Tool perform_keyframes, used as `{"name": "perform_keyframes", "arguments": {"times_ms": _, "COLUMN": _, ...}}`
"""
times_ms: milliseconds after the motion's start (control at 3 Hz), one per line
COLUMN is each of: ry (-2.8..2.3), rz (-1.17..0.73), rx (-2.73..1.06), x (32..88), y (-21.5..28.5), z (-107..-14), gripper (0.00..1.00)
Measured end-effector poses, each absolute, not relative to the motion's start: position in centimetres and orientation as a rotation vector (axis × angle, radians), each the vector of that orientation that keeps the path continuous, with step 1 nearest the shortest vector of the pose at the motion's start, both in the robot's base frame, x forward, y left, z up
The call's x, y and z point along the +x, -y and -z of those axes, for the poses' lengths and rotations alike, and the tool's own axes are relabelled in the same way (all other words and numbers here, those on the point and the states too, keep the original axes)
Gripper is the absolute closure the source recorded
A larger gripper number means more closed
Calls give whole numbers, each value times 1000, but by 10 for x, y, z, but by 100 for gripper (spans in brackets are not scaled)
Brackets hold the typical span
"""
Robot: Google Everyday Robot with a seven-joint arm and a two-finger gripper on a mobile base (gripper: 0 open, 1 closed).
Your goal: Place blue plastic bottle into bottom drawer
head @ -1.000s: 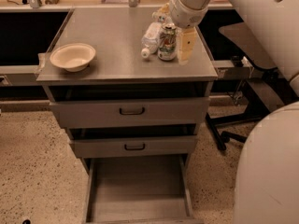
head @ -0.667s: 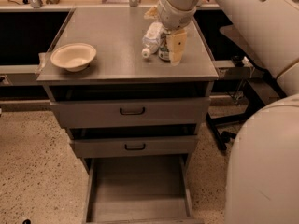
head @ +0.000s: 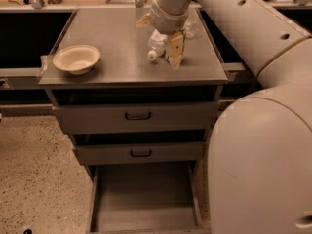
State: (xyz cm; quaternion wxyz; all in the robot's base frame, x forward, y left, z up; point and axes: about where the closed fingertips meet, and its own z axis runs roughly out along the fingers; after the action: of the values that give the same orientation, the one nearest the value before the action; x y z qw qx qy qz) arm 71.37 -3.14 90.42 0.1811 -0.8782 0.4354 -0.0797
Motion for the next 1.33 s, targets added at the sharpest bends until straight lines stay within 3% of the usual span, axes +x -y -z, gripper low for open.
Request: {"name": "perform_keyframes", "arguments": {"times_ms": 1333, "ry": -1211, "rz": 298, "rx": -2500, "x": 773, "y": 40, "z": -886, "gripper": 0}}
